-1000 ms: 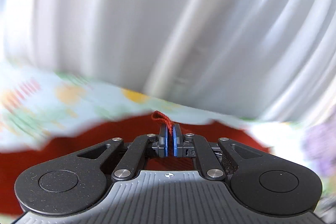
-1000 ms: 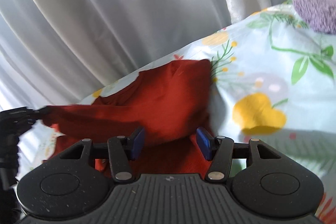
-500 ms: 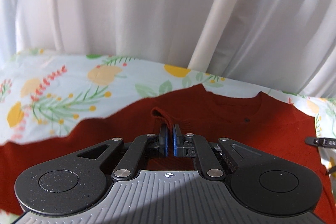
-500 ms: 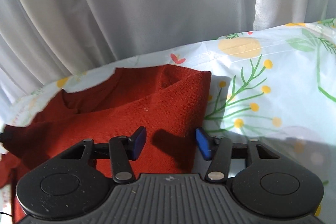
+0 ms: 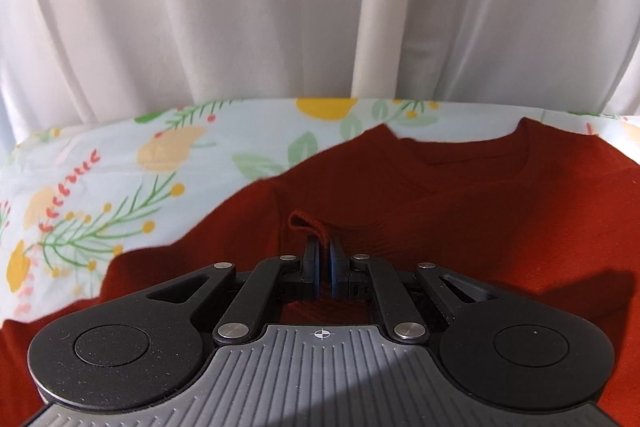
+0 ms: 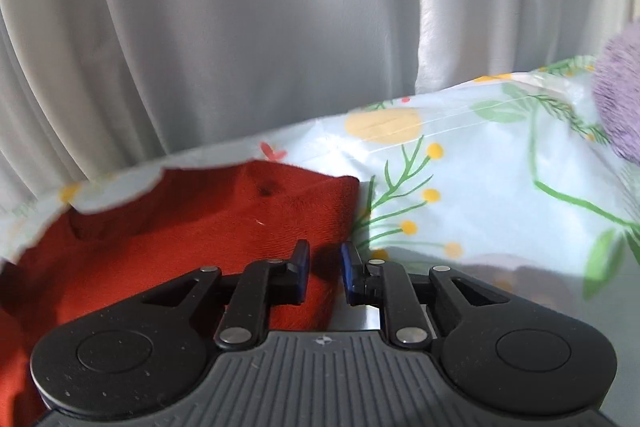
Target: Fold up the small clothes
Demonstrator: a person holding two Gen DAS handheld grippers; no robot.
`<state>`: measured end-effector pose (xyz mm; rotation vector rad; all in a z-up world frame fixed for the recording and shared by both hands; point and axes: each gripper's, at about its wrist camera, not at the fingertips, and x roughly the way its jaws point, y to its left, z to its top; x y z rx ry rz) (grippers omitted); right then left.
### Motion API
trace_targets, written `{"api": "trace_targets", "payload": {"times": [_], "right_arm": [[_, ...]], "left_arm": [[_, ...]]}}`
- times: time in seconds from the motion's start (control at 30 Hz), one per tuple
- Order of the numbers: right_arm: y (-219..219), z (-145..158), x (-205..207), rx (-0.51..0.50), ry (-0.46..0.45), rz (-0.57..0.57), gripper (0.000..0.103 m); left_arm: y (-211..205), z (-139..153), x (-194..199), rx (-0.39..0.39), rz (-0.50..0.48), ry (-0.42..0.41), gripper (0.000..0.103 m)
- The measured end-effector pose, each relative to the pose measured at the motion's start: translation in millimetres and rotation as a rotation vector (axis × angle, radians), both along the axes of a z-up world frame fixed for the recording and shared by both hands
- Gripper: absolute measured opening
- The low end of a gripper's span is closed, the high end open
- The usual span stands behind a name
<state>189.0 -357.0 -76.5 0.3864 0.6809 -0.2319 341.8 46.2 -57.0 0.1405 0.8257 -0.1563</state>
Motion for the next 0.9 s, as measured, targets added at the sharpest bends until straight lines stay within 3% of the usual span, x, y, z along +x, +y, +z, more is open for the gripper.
{"api": "trace_targets", "payload": {"times": [0.03,0.1,0.17,0.2,0.33,0.57,0.67,0.73,0.83,0.9], "right_arm": [[-0.2,7.1,-11.7,0.076,-0.028,0.022,0.023],[0.7,13.0,-30.7,0.262,-0.066,0.090,0.041],[5.3,5.9,-39.7,0.421,-0.055,0.149,0.042],[10.2,0.0,-39.1,0.449,-0.031,0.152,0.042],[16.3,-21.8,-29.3,0.411,0.065,0.061,0.040],[16.5,-20.5,-33.4,0.365,0.048,0.031,0.035],[13.3,-20.3,-35.4,0.367,0.044,0.022,0.035],[13.6,-19.1,-35.6,0.363,0.048,0.020,0.035],[15.8,-17.6,-34.5,0.348,0.053,0.023,0.035],[18.7,-18.7,-32.5,0.351,0.053,0.025,0.036]], "left_arm": [[2.6,-1.4,1.4,-0.008,0.005,0.005,0.006],[6.5,-2.3,3.5,-0.021,0.009,0.007,0.006],[7.5,-1.4,5.1,-0.022,0.009,0.003,0.006],[7.2,-0.5,5.8,-0.020,0.006,0.003,0.006],[4.8,7.9,4.1,0.029,-0.021,-0.036,0.007],[19.9,3.4,7.9,0.118,0.068,-0.064,0.001],[30.3,-1.3,7.1,0.008,0.049,-0.003,0.002],[38.8,-3.0,6.5,-0.116,0.046,0.047,0.008],[54.3,-3.2,9.7,-0.258,0.082,0.092,0.036],[67.8,-6.3,13.4,-0.396,0.094,0.137,0.041]]}}
